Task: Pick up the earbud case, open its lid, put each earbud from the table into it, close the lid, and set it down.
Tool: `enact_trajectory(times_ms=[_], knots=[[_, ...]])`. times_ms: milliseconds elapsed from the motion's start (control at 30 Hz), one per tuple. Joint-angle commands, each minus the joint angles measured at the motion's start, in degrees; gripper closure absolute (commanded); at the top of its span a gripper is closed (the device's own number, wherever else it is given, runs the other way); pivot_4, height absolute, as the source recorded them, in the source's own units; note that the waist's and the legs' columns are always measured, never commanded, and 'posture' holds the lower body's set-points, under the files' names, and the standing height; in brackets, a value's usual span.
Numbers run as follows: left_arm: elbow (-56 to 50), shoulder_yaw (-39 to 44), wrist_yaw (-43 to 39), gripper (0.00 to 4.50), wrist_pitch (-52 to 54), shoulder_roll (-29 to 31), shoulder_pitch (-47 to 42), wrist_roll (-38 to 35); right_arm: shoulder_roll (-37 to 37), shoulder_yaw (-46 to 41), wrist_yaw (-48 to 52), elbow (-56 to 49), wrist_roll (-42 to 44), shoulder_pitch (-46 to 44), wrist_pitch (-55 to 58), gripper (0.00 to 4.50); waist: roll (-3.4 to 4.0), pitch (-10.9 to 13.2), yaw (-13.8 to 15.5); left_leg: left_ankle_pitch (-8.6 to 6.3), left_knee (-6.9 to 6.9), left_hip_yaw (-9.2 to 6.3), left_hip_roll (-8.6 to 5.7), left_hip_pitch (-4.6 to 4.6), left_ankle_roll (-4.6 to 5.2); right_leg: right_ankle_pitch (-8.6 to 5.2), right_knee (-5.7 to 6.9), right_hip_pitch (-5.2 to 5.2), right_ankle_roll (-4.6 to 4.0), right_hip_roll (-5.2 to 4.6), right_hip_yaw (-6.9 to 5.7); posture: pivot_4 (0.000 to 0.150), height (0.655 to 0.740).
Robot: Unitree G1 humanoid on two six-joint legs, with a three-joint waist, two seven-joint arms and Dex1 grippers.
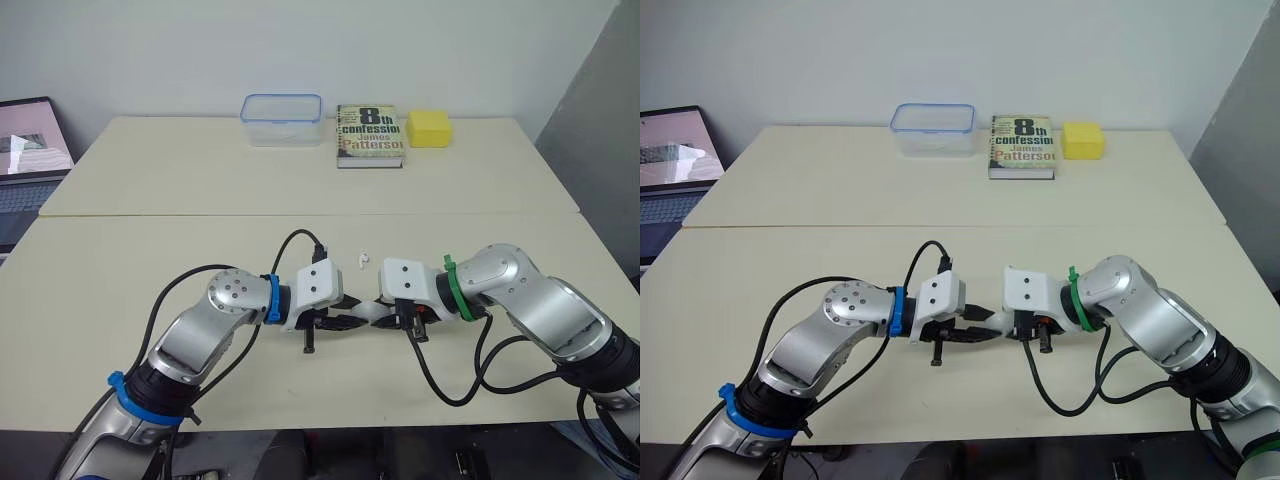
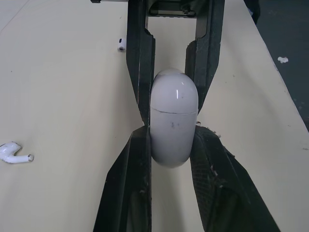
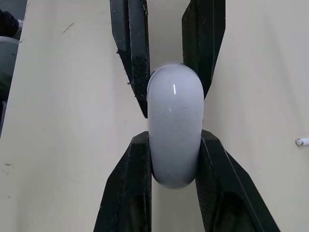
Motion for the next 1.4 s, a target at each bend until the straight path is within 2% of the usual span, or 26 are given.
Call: enact_trajectory(times_ms=[33,467,600,800,967,1033,1167,1400], knots=[[-1.3,0.3,0.7,3.76,-1.2,-0.3,0.6,0.5,0.1,-1.5,0.2,-1.3,0.3,-0.4,-0.6,3.71,0.00,0.0,0.0,0.00,0.00,0.00,0.00,0.00,0.00,0.00,0.00,0.00,0.00,0.00,0.00,0.150,0.7387],[-0.2,0.3,0.5,3.76,-2.3,-0.1,1.7,1.0,-0.2,-1.5,1.2,-1.7,0.5,-0.4,-0.6,3.71,0.00,0.0,0.0,0.00,0.01,0.00,0.00,0.00,0.00,0.00,0.01,0.00,0.00,0.00,0.00,0.150,0.7387],[1.1,0.8,0.8,3.76,-3.6,-0.4,2.1,1.3,-1.7,-1.2,2.4,-2.2,-0.1,0.1,-1.8,2.38,0.00,0.0,0.0,0.00,0.01,-0.01,0.00,0.01,0.00,0.00,0.01,0.00,0.00,0.00,0.00,0.150,0.7387],[4.4,3.8,1.7,3.76,-7.7,-2.4,4.5,-0.6,-7.8,-5.1,3.7,-0.7,-1.3,2.2,-6.8,0.29,0.00,0.0,0.1,0.00,0.02,0.00,-0.02,0.00,0.00,0.00,0.00,0.01,0.00,-0.03,0.00,0.150,0.7387],[6.8,11.0,2.2,3.76,-13.0,-8.1,9.7,-7.6,-13.2,-12.1,7.5,1.0,-0.2,6.0,-17.4,0.24,0.00,0.0,0.1,0.00,0.02,0.05,-0.01,0.00,0.00,0.00,-0.03,0.01,0.00,-0.05,0.03,0.150,0.7387],[7.3,12.6,2.7,3.76,-14.2,-9.2,10.9,-8.3,-13.0,-14.8,7.6,2.3,-0.1,7.7,-22.7,0.24,0.00,0.0,0.1,0.00,0.03,0.06,0.02,0.02,0.00,0.01,-0.01,0.02,-0.01,-0.05,0.03,0.150,0.7387],[8.3,14.5,5.3,3.76,-25.5,-12.4,15.3,-5.3,-9.3,-19.9,5.4,5.1,0.6,9.5,-32.1,0.24,0.00,0.0,0.0,0.00,0.03,0.10,0.07,0.12,0.00,0.01,0.03,0.08,-0.01,-0.02,0.05,0.150,0.7387],[10.5,15.9,13.3,3.76,-37.8,-17.2,17.9,0.5,-0.5,-19.1,1.4,4.4,0.7,6.0,-33.3,0.24,0.00,0.0,0.3,0.00,0.06,0.12,0.05,0.12,-0.01,0.05,0.02,0.09,-0.04,-0.03,0.08,0.150,0.7387]])
